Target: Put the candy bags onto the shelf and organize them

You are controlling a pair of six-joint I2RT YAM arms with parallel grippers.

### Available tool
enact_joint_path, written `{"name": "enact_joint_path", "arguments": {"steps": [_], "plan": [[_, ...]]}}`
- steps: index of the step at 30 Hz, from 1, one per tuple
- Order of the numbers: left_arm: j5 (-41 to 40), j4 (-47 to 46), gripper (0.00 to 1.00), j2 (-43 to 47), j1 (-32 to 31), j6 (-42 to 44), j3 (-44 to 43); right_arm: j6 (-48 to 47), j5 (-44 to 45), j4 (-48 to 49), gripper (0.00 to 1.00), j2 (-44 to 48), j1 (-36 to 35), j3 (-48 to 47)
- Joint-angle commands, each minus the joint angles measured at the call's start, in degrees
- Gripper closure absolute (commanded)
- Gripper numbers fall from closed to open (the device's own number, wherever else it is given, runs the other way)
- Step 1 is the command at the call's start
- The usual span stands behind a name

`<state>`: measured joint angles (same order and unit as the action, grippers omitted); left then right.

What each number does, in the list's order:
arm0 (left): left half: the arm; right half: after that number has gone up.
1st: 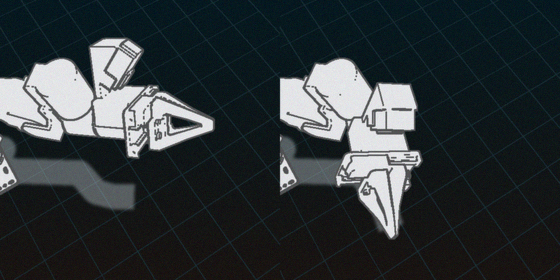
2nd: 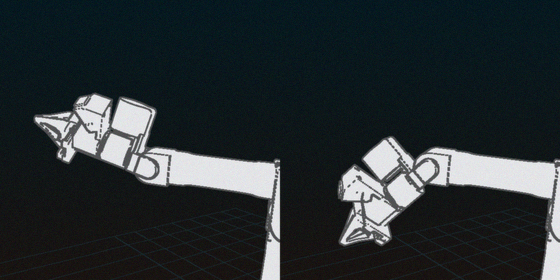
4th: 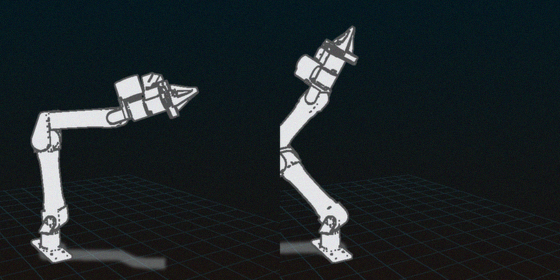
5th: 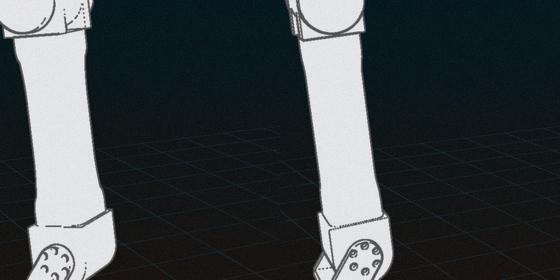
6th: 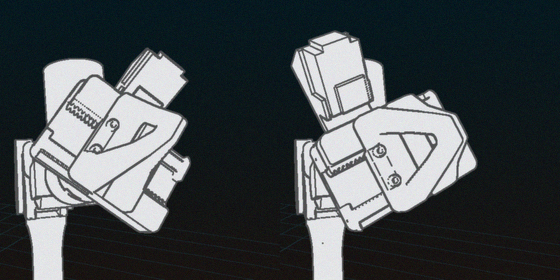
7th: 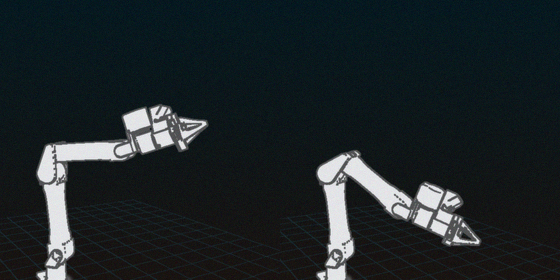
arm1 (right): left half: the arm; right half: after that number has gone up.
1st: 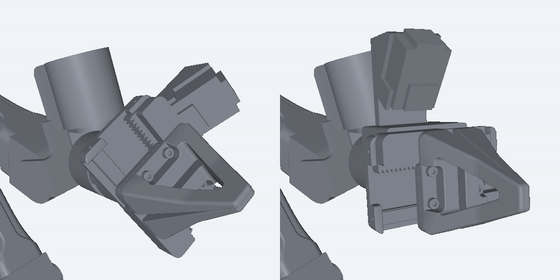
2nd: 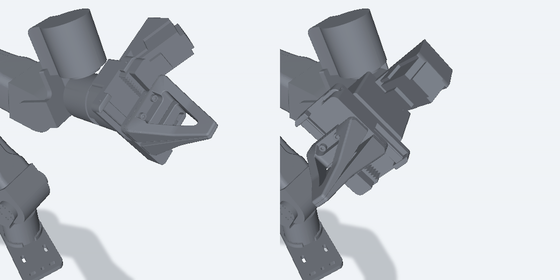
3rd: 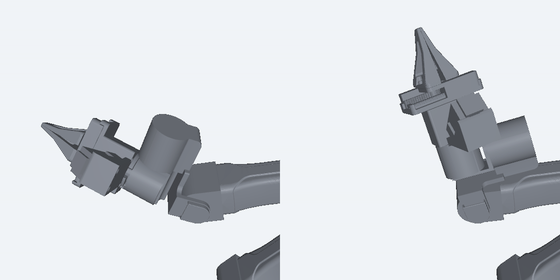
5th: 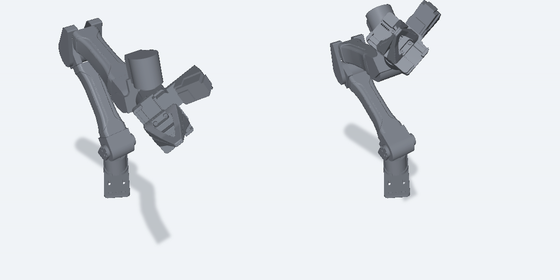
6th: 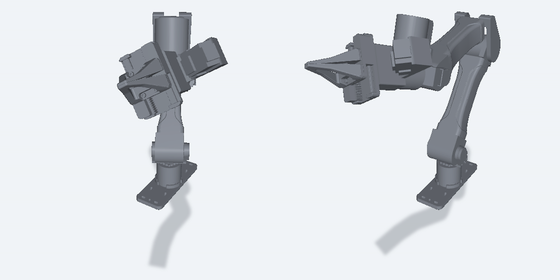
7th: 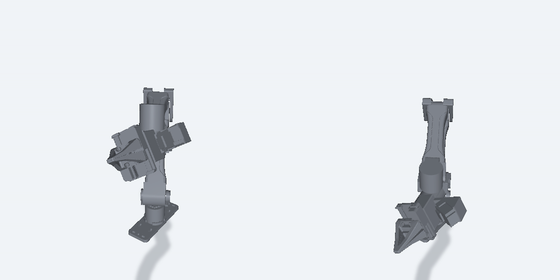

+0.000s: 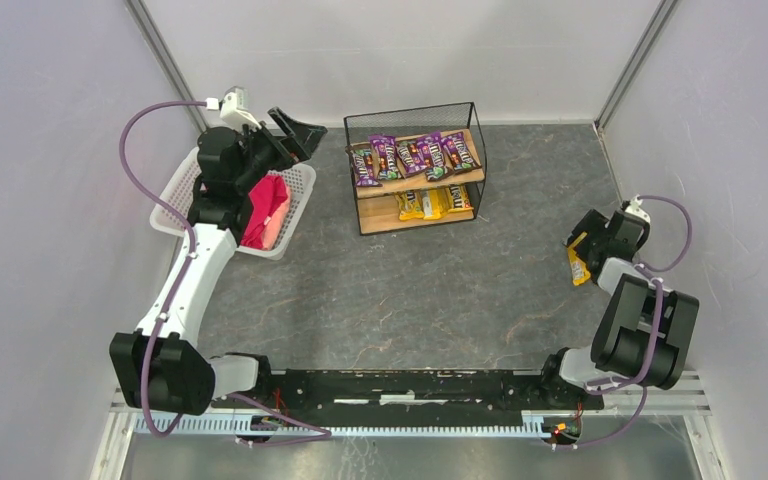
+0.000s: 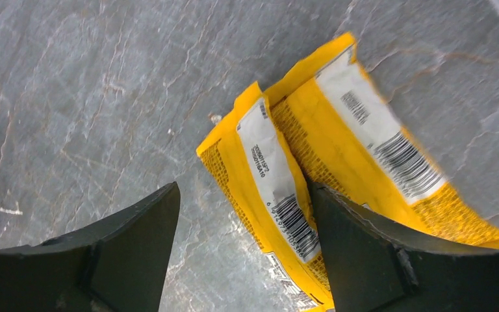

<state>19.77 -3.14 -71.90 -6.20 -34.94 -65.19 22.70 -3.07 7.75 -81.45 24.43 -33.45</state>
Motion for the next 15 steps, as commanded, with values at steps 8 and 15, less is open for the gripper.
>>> {"name": "enact_joint_path", "arguments": {"steps": [8, 15], "plan": [[1.87, -2.22, 0.00, 0.44, -0.04, -1.96, -1.34, -1.10, -6.97, 3.90, 0.31, 7.44, -8.62, 9.14], [2.16, -2.40, 0.00, 0.16, -0.08, -2.24, -1.26, -4.77, -0.93, 3.15, 0.44, 7.84, -22.06, 11.51]]}}
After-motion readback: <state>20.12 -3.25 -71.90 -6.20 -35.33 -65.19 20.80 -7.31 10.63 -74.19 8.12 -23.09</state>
